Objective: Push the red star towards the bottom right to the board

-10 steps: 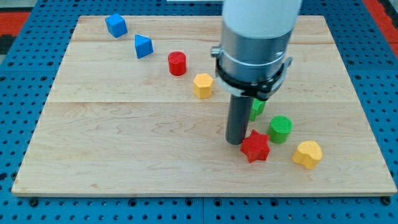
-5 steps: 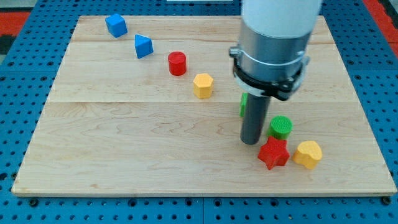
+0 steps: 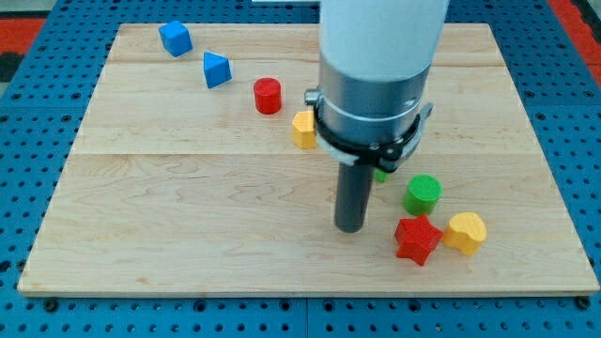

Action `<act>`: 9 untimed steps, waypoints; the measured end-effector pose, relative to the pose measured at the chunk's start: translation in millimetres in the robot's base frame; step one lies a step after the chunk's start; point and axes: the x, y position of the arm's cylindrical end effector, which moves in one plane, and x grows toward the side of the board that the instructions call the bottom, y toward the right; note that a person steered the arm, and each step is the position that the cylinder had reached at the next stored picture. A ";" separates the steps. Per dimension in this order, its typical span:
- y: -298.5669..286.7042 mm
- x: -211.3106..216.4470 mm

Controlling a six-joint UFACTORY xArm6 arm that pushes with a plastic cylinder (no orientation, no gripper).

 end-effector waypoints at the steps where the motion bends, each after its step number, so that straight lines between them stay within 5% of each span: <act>1: 52.3 -0.5; 2: 73.9 28.2; 4: -9.4 57.3; 6: 114.9 57.6; 9: 84.5 80.0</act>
